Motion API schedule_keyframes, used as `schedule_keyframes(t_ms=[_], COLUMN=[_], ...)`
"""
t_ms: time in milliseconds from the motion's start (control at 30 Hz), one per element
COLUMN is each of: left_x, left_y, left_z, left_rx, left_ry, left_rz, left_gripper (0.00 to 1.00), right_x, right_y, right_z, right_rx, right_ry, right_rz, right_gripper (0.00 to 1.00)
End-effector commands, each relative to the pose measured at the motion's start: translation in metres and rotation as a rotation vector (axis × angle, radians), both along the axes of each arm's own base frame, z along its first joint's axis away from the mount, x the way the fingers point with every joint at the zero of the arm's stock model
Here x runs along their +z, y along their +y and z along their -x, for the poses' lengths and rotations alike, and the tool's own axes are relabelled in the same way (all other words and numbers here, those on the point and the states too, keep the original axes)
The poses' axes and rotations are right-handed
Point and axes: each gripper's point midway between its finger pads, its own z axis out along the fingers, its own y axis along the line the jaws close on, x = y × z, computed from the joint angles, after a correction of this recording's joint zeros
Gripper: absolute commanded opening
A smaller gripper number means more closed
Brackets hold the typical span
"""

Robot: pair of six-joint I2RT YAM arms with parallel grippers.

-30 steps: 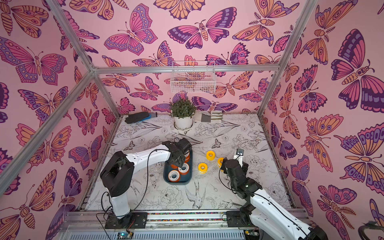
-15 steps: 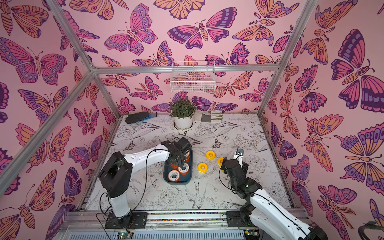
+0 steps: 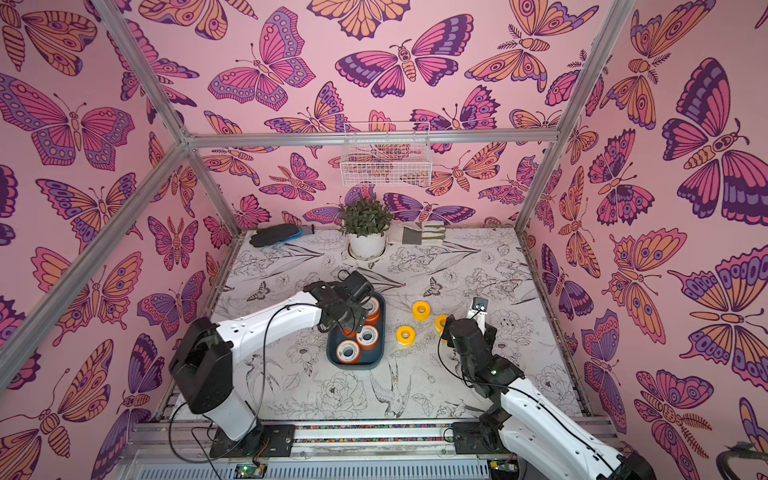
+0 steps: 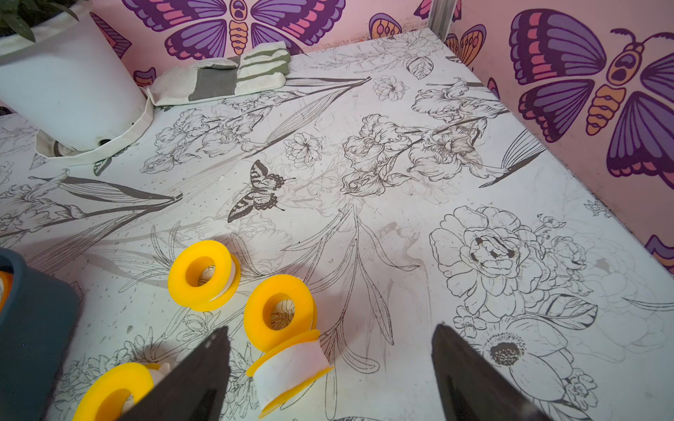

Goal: Put the sealing tape into the storage box
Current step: Place the sealing tape in the storage box, then pick up the sealing tape at the center of the board.

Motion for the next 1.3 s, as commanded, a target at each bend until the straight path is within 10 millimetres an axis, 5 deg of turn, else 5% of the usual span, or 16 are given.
schedule_keyframes(t_ms=[0, 367, 700, 1000, 1267], left_x=[0.027, 0.089, 0.092, 0.092, 0.087], left_y=[0.001, 0.041, 0.106, 0.106, 0.106], left_z=[0.021, 0.079, 0.127, 0.136, 0.133], left_rx=[-0.026, -0.028, 0.015, -0.014, -0.004], left_ry=[-0.002, -0.125, -0.182, -0.204, -0.192], left_rz=[0.106, 0.348, 0.3, 0.353, 0.325], left_gripper=[0.86, 0.86, 0.86, 0.87, 0.87], right_x=[0.01, 0.009, 0.006, 0.001, -0.018], right_y=[0.003, 0.0, 0.001, 0.048, 0.089], right_z=[-0.004, -0.004, -0.006, -0.021, -0.056], right_rx=[0.002, -0.007, 0.007, 0.223, 0.339], right_ry=[-0.015, -0.011, 0.007, 0.134, 0.398], right_rz=[-0.013, -0.022, -0.047, -0.057, 0.017], right_gripper=[0.9, 0.9, 0.92, 0.98, 1.0])
